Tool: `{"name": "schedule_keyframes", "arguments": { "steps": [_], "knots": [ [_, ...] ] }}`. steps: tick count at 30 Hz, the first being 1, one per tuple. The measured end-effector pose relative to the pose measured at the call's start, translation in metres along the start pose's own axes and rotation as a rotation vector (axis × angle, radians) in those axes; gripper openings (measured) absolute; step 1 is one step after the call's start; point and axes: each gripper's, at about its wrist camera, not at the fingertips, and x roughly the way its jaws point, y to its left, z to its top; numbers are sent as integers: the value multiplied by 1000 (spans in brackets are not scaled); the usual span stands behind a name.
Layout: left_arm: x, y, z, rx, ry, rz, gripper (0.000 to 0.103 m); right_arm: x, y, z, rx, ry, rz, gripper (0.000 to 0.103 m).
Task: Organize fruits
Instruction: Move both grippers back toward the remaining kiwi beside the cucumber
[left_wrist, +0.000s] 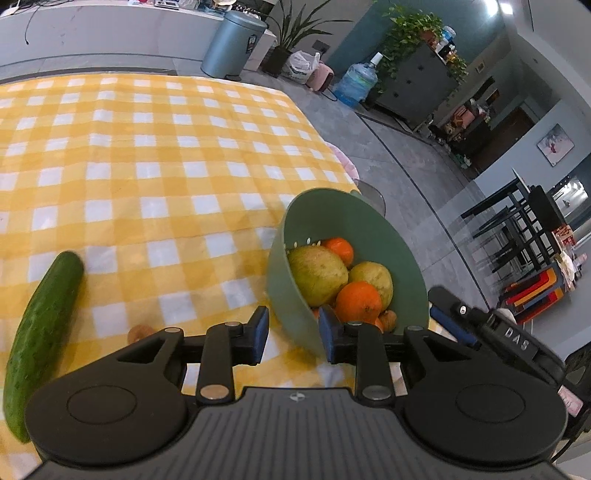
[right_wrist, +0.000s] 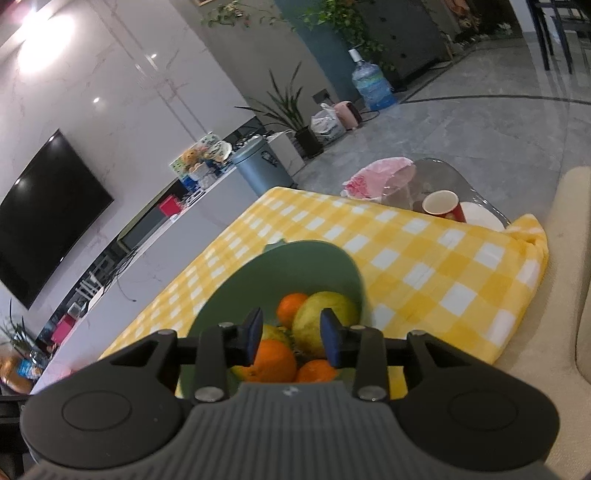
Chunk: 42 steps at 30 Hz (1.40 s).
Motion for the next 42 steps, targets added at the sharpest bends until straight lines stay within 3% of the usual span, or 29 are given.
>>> {"name": "schedule_keyframes", "arguments": {
  "steps": [5, 16, 21, 24, 30, 34, 38, 42],
  "knots": [
    [-19, -4, -6, 32, 3, 16, 40, -4, 25, -2, -68, 27, 4, 34],
    [-73, 7, -16, 17, -80, 113, 77, -15, 83, -15, -190, 97, 42, 40],
    [-96, 23, -19, -29, -113, 204, 80, -23, 108, -20, -235, 108, 62, 46],
    [-110, 37, -25, -58, -134, 239, 81, -30, 121, -23, -261, 108, 72, 56],
    [-134, 72, -39, -125, -172, 320, 83, -38, 149, -32, -334, 133, 69, 57],
    [-138, 96, -47, -199, -140, 323, 83, -29, 165, -46, -373, 197, 49, 56],
    [-137, 117, -52, -256, -111, 286, 83, -16, 174, -63, -370, 257, 98, 50],
    [-135, 126, -57, -232, -59, 261, 83, 4, 183, -82, -375, 319, 87, 47]
  ]
}}
